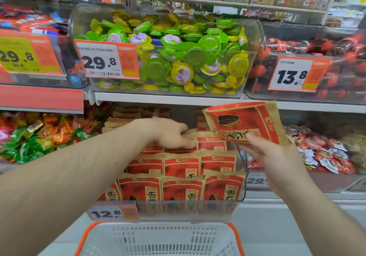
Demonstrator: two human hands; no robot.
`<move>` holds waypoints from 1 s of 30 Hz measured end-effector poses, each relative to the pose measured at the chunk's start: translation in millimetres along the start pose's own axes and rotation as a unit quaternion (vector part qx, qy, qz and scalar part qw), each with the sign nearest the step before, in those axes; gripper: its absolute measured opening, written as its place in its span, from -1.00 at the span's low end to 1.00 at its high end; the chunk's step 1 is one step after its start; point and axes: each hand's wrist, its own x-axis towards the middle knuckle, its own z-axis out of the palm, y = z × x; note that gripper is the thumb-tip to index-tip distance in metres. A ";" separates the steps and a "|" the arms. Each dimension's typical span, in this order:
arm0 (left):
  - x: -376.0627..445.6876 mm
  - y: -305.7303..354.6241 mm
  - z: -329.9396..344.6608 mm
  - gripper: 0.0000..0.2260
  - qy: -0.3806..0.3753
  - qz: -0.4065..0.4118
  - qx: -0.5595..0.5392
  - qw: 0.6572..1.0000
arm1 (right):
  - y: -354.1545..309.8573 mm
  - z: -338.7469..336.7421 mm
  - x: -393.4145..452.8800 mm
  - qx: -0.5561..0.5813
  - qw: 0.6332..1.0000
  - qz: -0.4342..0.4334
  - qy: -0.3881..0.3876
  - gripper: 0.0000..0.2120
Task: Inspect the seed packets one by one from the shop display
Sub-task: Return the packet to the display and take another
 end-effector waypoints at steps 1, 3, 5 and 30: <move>-2.4 0.8 0.4 -0.34 -0.007 0.001 0.015 1.000 | -1.0 -0.1 0.3 -0.008 1.000 -0.005 -0.009 -0.60; -6.3 0.9 2.5 -0.37 -0.012 0.011 0.026 1.000 | -1.6 -0.1 0.9 -0.044 0.998 -0.025 -0.040 -0.55; -10.8 -0.5 3.5 -0.41 -0.006 0.026 0.031 0.999 | 0.6 -0.7 3.2 -0.077 0.995 -0.035 -0.062 -0.53; -9.4 -3.8 15.9 -0.47 0.038 0.047 0.038 0.997 | 21.6 86.6 116.8 -0.618 0.741 0.025 -0.262 -0.48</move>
